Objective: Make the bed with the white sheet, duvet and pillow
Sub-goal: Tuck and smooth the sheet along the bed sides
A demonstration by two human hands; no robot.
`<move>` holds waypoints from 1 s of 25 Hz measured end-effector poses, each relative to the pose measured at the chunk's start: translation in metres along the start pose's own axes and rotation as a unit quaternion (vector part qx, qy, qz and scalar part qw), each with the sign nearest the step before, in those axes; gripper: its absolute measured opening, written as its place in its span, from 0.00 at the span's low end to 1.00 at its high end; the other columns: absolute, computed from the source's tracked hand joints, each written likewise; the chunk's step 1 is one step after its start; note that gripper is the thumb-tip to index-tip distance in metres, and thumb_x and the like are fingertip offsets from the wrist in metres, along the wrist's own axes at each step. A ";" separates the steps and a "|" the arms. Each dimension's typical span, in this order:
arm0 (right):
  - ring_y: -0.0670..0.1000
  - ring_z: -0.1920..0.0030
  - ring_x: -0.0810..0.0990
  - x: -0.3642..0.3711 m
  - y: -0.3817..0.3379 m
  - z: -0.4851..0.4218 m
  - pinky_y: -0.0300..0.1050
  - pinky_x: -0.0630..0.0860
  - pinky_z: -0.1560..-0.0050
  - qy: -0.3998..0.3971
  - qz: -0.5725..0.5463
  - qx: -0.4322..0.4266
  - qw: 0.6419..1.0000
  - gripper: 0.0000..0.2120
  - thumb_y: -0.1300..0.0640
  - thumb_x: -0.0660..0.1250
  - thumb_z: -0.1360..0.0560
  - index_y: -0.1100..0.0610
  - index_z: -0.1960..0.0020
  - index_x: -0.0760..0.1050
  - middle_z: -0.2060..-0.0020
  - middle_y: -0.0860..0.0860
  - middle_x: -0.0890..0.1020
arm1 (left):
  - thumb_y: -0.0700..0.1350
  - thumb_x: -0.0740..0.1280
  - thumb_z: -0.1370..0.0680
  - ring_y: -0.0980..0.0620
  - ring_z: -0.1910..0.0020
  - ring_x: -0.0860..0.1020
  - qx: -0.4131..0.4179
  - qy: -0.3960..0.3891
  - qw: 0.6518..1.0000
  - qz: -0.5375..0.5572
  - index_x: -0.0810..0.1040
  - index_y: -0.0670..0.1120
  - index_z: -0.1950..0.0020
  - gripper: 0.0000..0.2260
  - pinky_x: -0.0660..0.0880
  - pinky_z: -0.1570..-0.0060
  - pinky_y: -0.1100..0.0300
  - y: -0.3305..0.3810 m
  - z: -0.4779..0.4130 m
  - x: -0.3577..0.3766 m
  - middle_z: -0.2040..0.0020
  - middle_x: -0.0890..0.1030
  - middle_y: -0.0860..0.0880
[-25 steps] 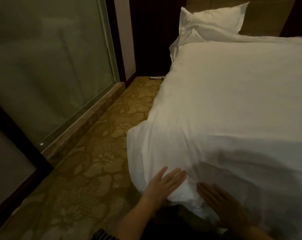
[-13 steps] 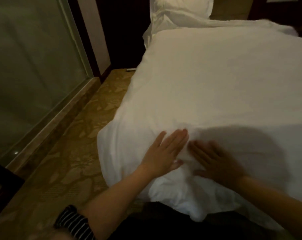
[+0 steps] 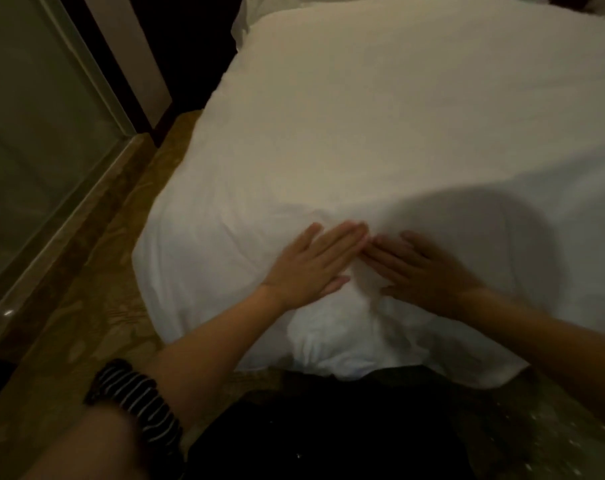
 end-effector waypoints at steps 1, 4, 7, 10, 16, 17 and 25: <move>0.55 0.27 0.59 0.016 -0.015 0.016 0.53 0.43 0.25 -0.054 -0.005 -0.024 0.998 0.33 0.44 0.55 0.22 0.61 0.24 0.55 0.27 0.54 0.61 | 0.57 0.57 0.21 0.48 0.26 0.54 0.028 -0.043 0.999 0.006 0.58 0.44 0.25 0.29 0.40 0.26 0.50 0.016 0.015 0.018 0.25 0.59 0.49; 0.54 0.29 0.61 0.048 -0.058 0.065 0.54 0.41 0.24 -0.180 -0.013 -0.041 0.983 0.47 0.36 0.60 0.31 0.64 0.24 0.50 0.28 0.55 0.65 | 0.60 0.59 0.24 0.48 0.25 0.55 0.082 -0.157 0.984 0.018 0.56 0.43 0.24 0.34 0.36 0.26 0.50 0.061 0.068 0.056 0.24 0.59 0.48; 0.54 0.28 0.60 0.044 -0.068 0.074 0.52 0.46 0.25 -0.201 -0.056 -0.039 0.977 0.53 0.35 0.69 0.36 0.62 0.23 0.51 0.28 0.56 0.64 | 0.62 0.63 0.26 0.48 0.26 0.57 0.108 -0.152 0.982 0.030 0.57 0.43 0.24 0.37 0.41 0.26 0.50 0.074 0.078 0.052 0.25 0.62 0.48; 0.53 0.25 0.54 0.001 -0.038 0.037 0.48 0.43 0.25 -0.076 -0.116 -0.004 0.990 0.34 0.43 0.52 0.20 0.59 0.22 0.44 0.26 0.54 0.61 | 0.59 0.57 0.21 0.49 0.26 0.58 0.054 -0.057 0.996 0.052 0.57 0.46 0.24 0.30 0.44 0.27 0.50 0.040 0.046 0.010 0.26 0.66 0.48; 0.55 0.25 0.57 -0.049 -0.011 -0.099 0.52 0.50 0.25 0.039 -0.108 0.015 0.993 0.32 0.44 0.58 0.22 0.61 0.25 0.56 0.26 0.56 0.58 | 0.63 0.56 0.21 0.49 0.23 0.43 -0.126 0.053 0.990 -0.025 0.44 0.45 0.22 0.37 0.39 0.27 0.45 -0.103 0.061 -0.069 0.21 0.42 0.48; 0.55 0.25 0.56 -0.049 -0.021 -0.120 0.53 0.51 0.25 0.044 -0.125 0.013 0.991 0.34 0.44 0.60 0.22 0.61 0.25 0.55 0.26 0.57 0.57 | 0.64 0.56 0.22 0.49 0.23 0.43 -0.134 0.019 0.990 -0.027 0.43 0.45 0.22 0.38 0.38 0.27 0.45 -0.113 0.080 -0.067 0.21 0.43 0.48; 0.56 0.29 0.64 0.038 -0.150 -0.091 0.51 0.48 0.26 -0.235 -0.138 -0.099 0.957 0.60 0.35 0.73 0.39 0.63 0.23 0.45 0.27 0.55 0.63 | 0.68 0.70 0.34 0.46 0.24 0.36 -0.133 -0.160 0.977 0.052 0.37 0.45 0.23 0.56 0.38 0.28 0.46 -0.097 0.167 0.005 0.24 0.52 0.44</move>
Point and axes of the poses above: each hand's wrist, its own z-axis away from the middle knuckle, its own x-axis out of the palm, y = z × x, the point moved 10 cm from there along -z, towards the middle knuckle
